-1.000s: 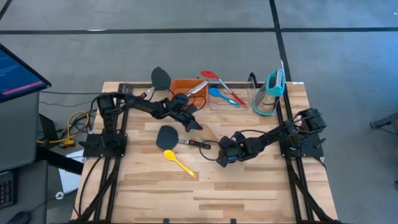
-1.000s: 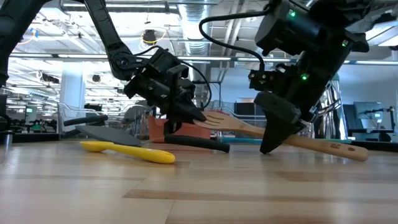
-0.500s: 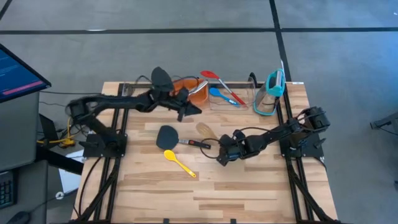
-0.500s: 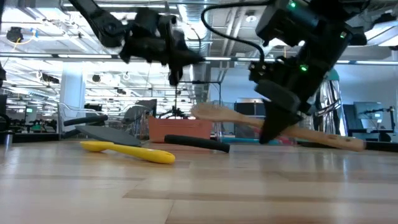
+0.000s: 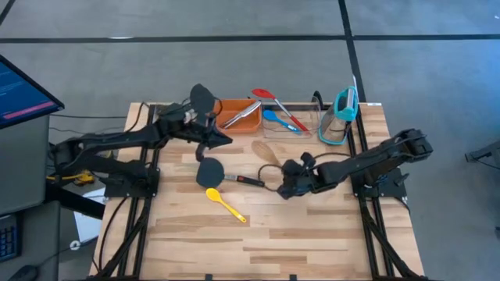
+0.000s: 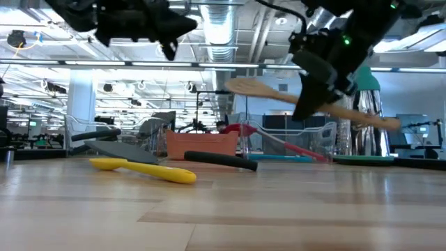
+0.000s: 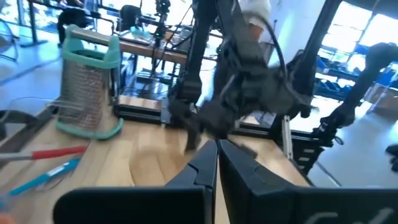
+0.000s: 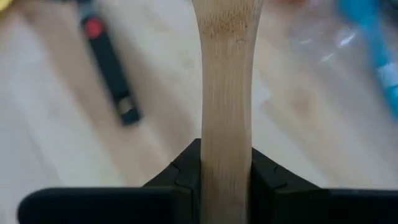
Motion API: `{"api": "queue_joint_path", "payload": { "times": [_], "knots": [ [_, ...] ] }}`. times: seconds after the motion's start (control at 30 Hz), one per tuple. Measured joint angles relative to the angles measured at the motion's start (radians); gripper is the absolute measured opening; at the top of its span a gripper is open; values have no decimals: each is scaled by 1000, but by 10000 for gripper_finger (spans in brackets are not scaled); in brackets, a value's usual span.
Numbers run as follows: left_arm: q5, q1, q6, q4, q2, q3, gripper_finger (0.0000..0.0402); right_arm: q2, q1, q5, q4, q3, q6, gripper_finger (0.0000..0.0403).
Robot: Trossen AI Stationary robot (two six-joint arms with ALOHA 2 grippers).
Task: Pick & Place Kitchen Items
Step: Put the wooden serving spoon into the right transparent bin
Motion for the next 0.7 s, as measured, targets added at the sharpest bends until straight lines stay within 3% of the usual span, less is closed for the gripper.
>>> {"api": "queue_joint_path", "payload": {
  "times": [0.23,0.47,0.7],
  "knots": [
    [-8,0,21,0,-98,-116,3,-63,-100,74,-120,125,-181,64],
    [-6,0,33,-2,-168,-204,3,-100,-251,118,-82,206,-438,64],
    [-43,0,149,-1,-230,-269,3,-86,-439,112,37,209,-622,64]
  ]
}}
